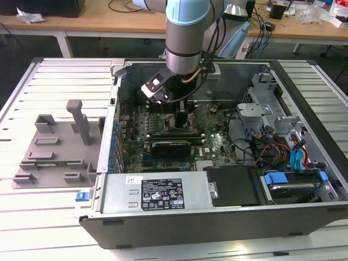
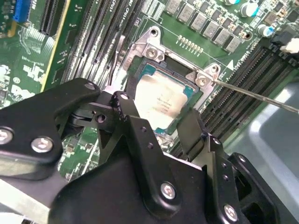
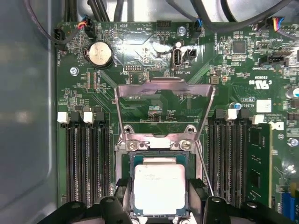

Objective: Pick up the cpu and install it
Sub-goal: 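Place the cpu into insertion slot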

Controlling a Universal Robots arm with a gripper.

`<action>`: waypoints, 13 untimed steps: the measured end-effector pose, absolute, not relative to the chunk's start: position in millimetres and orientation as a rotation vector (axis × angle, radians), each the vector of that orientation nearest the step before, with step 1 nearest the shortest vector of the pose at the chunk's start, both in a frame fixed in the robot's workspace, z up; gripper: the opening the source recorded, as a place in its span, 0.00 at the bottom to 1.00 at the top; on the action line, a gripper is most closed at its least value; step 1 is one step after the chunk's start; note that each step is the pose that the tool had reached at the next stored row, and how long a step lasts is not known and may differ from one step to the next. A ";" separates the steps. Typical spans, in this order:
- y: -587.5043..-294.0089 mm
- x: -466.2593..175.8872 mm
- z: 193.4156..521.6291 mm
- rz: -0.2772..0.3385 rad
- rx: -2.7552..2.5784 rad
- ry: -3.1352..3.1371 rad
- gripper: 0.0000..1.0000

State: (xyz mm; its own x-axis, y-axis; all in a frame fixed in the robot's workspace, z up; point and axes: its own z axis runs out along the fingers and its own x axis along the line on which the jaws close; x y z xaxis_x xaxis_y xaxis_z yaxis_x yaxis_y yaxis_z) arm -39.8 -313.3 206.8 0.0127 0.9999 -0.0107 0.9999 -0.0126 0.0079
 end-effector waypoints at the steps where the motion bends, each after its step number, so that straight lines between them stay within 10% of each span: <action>1: -313.3 -39.8 207.5 -0.003 2.226 2.198 0.62; 4: -313.3 -39.8 207.9 -0.003 2.226 2.198 0.62; 10: -313.3 -39.8 208.7 -0.003 2.226 2.198 0.11; 13: -313.3 -39.9 205.7 -0.001 2.224 2.199 0.11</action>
